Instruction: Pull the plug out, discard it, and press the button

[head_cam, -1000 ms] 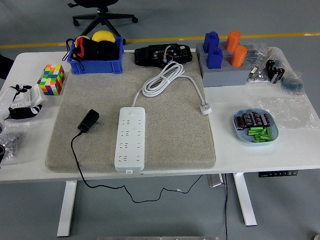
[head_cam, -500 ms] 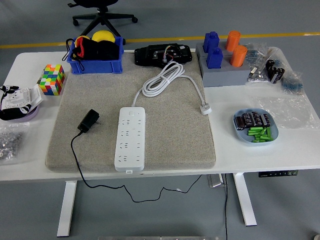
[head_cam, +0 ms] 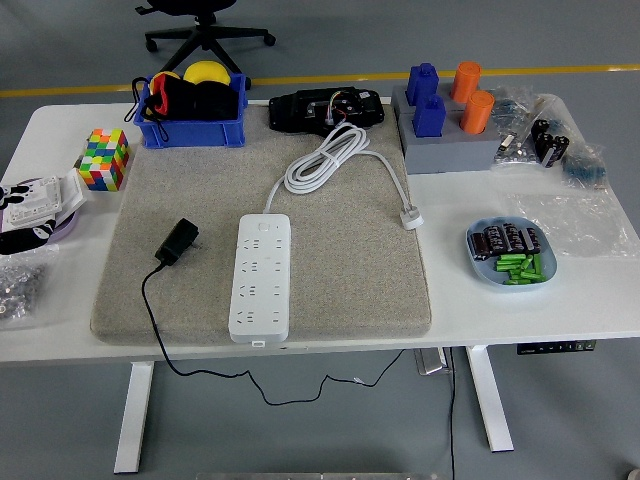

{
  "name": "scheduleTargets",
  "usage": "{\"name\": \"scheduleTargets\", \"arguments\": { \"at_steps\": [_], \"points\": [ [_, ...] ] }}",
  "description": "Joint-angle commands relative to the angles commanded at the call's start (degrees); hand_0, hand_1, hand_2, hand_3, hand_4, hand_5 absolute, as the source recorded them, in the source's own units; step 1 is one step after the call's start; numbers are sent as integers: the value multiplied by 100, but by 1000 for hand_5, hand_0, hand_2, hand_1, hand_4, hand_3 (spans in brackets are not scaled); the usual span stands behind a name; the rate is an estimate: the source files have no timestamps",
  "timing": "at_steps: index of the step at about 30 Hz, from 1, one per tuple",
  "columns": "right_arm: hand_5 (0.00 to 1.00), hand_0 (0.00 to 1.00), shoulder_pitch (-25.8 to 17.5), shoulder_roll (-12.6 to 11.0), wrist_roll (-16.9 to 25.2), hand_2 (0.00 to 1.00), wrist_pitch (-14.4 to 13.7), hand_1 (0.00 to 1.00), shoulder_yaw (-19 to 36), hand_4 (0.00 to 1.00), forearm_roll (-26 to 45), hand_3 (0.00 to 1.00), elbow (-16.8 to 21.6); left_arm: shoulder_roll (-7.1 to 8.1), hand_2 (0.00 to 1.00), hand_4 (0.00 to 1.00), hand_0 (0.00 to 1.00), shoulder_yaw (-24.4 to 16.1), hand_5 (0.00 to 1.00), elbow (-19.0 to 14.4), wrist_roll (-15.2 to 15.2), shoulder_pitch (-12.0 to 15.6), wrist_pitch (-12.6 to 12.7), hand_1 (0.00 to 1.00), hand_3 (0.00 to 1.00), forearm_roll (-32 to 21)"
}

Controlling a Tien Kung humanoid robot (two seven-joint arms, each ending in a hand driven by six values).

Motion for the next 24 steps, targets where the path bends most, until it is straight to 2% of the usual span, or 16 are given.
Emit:
{"name": "scheduleTargets", "arguments": {
  "at_steps": [15,23,24],
  "points": [
    [598,728,16,19,-2,660,14,679,18,741,-4,629,-54,-64,824,689,887,-181,122,-36,-85,144,53,886,854,109],
    [599,728,46,13,-1,660,16,679,-33,742,16,630,-101,-56,822,683,885,-201,113,-56,-332,149,154,881,851,56],
    [597,728,45,9,0,660,15,680,-49,741,25,630,-105,-56,808,677,881,-192,106,-54,-332,151,156,857,848,56]
  ]
}}
